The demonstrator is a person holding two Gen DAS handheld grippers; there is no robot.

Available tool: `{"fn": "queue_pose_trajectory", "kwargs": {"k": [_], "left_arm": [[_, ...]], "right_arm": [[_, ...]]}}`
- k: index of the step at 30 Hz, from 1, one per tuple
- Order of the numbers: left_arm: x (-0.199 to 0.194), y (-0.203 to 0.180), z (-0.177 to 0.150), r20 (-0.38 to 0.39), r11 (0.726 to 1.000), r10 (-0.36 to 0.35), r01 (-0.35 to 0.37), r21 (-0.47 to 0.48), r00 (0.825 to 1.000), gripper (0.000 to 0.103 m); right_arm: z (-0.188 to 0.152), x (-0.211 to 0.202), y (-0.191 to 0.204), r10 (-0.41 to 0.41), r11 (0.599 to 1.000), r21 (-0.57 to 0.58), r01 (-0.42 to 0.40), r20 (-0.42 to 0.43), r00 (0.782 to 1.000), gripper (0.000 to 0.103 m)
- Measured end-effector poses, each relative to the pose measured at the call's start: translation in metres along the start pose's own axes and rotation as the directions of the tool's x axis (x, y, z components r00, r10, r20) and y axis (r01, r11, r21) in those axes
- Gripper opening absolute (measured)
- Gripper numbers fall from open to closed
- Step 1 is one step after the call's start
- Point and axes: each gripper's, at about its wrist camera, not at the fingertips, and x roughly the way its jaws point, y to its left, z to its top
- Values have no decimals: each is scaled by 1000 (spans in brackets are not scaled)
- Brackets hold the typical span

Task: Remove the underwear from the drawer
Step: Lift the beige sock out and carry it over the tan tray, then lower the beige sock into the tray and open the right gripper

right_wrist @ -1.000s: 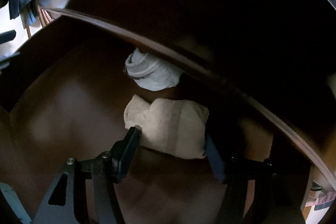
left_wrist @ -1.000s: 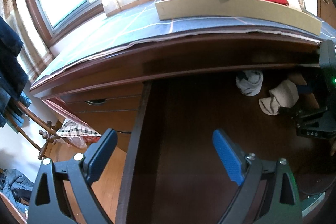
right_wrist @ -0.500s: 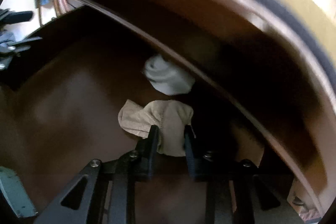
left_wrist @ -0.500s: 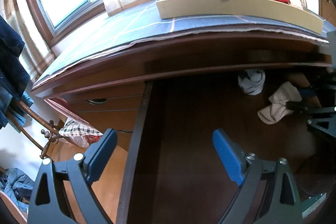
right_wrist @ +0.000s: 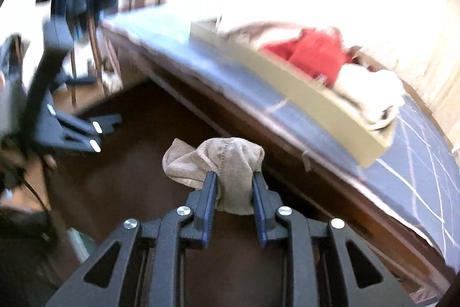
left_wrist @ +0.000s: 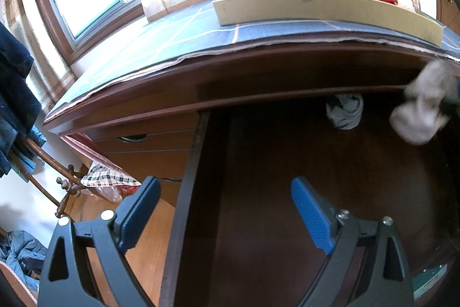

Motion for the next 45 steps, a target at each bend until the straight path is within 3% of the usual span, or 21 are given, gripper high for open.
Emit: {"fn": "queue_pose_trajectory", "kwargs": {"k": [8, 13, 18, 28, 45], "left_arm": [[-3, -2, -2, 8, 1000, 20, -20, 13, 1000, 94], [-3, -4, -2, 9, 1000, 24, -24, 14, 1000, 94], [-3, -4, -2, 6, 1000, 24, -24, 15, 1000, 94], [-4, -3, -2, 7, 1000, 23, -23, 14, 1000, 94], [-4, -3, -1, 9, 1000, 26, -26, 13, 1000, 94]], "right_arm": [[20, -48, -13, 0, 986, 164, -31, 182, 983, 26], [37, -68, -25, -99, 969, 243, 45, 216, 971, 26], [34, -76, -57, -186, 914, 399, 75, 246, 951, 26], [41, -33, -71, -274, 869, 467, 162, 182, 944, 27], [46, -1, -71, -308, 870, 434, 235, 106, 945, 27]]}}
